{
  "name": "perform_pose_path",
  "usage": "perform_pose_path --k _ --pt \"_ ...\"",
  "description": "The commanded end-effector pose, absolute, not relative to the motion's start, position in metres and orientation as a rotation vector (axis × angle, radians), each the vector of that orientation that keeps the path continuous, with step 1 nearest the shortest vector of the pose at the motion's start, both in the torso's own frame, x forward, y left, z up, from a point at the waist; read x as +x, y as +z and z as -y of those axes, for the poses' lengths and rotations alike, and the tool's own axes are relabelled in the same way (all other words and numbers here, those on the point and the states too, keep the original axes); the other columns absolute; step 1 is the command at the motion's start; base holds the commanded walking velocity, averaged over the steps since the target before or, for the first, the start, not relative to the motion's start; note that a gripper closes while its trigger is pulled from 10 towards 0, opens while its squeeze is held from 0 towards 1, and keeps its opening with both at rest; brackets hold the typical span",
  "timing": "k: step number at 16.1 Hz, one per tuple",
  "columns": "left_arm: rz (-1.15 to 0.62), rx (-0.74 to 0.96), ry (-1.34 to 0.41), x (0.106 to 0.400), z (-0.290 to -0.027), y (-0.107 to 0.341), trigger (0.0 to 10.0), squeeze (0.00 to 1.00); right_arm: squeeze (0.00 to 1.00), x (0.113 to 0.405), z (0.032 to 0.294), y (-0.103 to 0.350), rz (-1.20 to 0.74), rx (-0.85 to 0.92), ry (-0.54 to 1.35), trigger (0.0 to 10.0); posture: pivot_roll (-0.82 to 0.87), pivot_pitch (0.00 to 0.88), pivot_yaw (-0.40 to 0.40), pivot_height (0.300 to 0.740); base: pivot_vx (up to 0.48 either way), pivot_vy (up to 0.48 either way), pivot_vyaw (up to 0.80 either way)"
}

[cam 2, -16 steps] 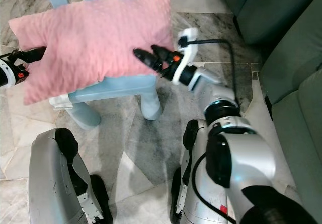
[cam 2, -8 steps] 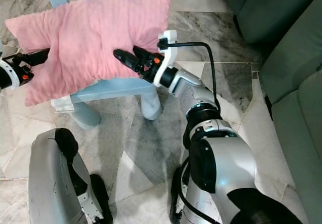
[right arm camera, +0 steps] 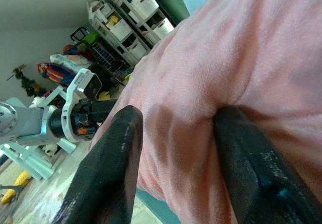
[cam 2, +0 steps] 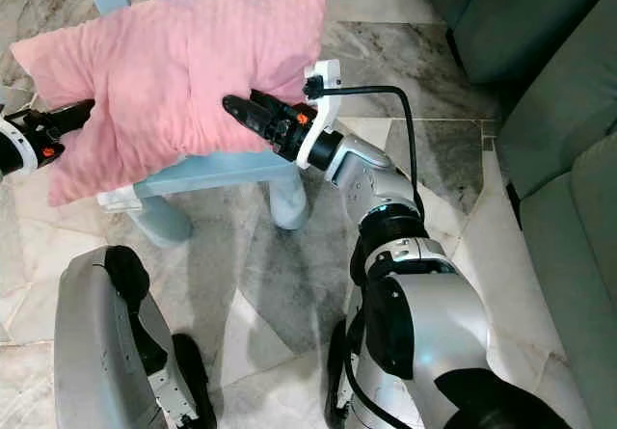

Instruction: Move the pillow to the sofa

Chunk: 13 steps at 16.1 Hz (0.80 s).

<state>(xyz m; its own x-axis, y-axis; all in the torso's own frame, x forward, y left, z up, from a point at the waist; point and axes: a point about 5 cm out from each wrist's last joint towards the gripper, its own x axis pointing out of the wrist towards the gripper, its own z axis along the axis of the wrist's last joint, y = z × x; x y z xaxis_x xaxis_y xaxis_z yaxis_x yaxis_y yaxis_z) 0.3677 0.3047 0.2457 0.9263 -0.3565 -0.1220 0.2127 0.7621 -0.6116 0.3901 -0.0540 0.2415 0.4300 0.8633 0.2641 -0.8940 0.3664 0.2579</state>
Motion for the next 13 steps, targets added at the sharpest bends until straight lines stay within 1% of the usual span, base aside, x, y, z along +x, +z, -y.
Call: perform_pose_path --k 1,2,5,8,10,11,13 --pt "-0.283 -0.620 -0.292 0.364 -0.308 0.234 0.0 0.00 0.00 0.385 0.043 0.237 0.065 0.374 1.196 0.0 0.07 0.436 -0.022 0.351 0.000 0.000 0.00" --pt "-0.270 -0.607 -0.272 0.365 -0.309 0.236 0.0 0.00 0.00 0.384 0.042 0.236 0.063 0.371 1.203 0.0 0.07 0.438 -0.024 0.351 0.000 0.000 0.00" --pt "-0.249 -0.590 -0.294 0.367 -0.307 0.242 0.0 0.00 0.00 0.382 0.040 0.234 0.057 0.357 1.209 0.0 0.07 0.441 -0.026 0.351 0.000 0.000 0.00" --pt "-0.262 -0.518 -0.281 0.366 -0.308 0.234 0.0 0.00 0.00 0.381 0.042 0.233 0.057 0.355 1.215 0.0 0.07 0.442 -0.026 0.351 0.000 0.000 0.00" --pt "-0.272 -0.508 -0.275 0.366 -0.309 0.230 0.0 0.00 0.00 0.378 0.044 0.229 0.052 0.339 1.221 0.0 0.07 0.444 -0.030 0.351 0.000 0.000 0.00" --pt "-0.279 -0.462 -0.260 0.365 -0.311 0.227 0.0 0.00 0.00 0.377 0.047 0.227 0.055 0.328 1.218 0.0 0.06 0.442 -0.031 0.351 0.000 0.000 0.00" --pt "-0.262 -0.402 -0.156 0.361 -0.322 0.217 0.0 0.00 0.00 0.373 0.055 0.224 0.080 0.335 1.174 0.0 0.06 0.427 -0.036 0.351 0.000 0.000 0.00"
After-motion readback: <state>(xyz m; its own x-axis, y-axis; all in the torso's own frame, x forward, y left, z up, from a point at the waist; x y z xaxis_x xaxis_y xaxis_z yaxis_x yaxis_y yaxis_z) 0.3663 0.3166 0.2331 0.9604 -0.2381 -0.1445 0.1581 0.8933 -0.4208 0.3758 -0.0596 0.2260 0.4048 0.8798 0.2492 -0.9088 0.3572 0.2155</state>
